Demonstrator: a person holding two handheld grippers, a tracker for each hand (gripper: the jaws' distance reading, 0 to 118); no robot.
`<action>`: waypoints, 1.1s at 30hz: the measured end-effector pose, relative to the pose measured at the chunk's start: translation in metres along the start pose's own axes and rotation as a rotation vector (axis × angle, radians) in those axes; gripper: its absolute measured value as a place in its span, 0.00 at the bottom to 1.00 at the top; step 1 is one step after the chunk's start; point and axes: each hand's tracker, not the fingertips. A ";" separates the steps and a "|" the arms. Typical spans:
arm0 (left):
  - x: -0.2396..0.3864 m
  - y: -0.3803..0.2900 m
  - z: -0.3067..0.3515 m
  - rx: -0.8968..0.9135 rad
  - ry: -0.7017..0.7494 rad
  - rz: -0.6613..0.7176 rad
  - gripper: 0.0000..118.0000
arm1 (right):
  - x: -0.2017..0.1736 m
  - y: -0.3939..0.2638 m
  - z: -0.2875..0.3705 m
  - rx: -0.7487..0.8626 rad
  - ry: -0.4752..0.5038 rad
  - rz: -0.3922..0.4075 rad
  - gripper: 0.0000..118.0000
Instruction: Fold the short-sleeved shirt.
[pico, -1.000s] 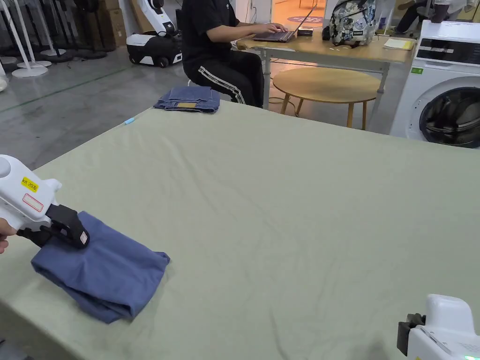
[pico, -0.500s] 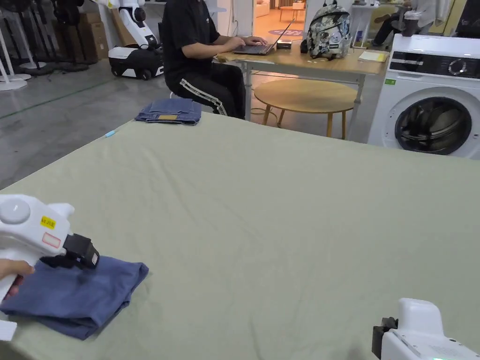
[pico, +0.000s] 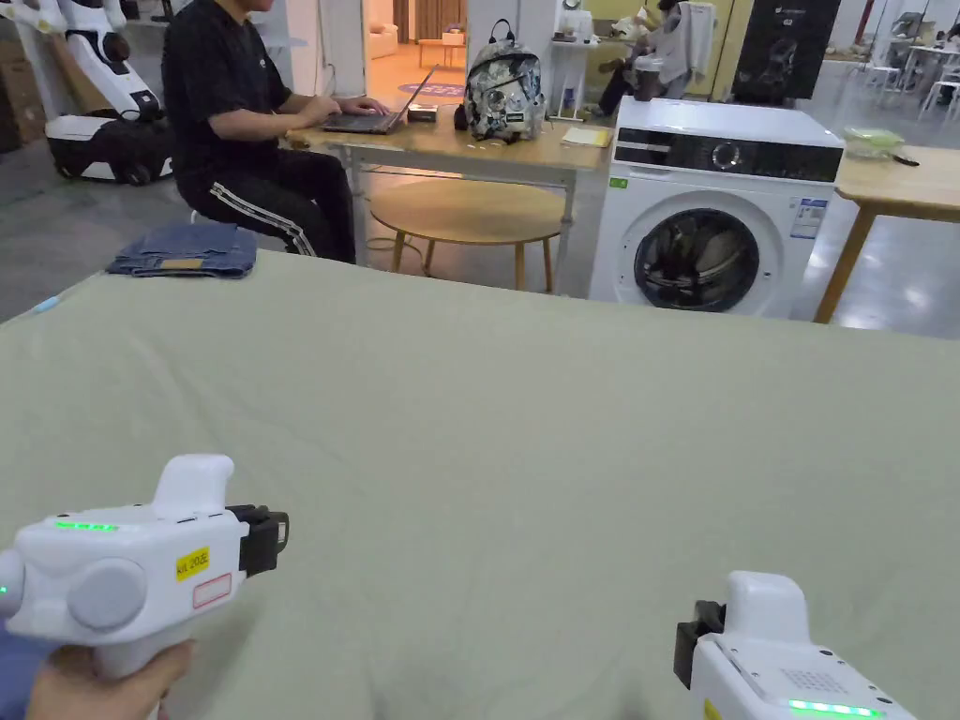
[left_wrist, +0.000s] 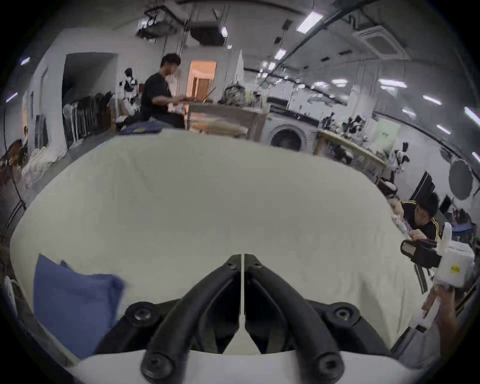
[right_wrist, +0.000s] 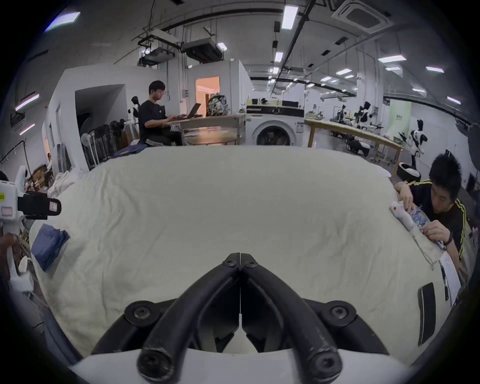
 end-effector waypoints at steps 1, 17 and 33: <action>0.013 -0.001 -0.001 0.026 0.014 -0.019 0.00 | 0.004 -0.004 -0.002 0.018 -0.008 -0.004 0.00; 0.159 -0.023 0.003 0.386 0.133 -0.181 0.00 | 0.048 0.015 0.042 0.383 -0.135 -0.042 0.00; 0.163 -0.023 0.008 0.440 0.160 -0.192 0.00 | 0.052 0.016 0.045 0.437 -0.138 -0.035 0.00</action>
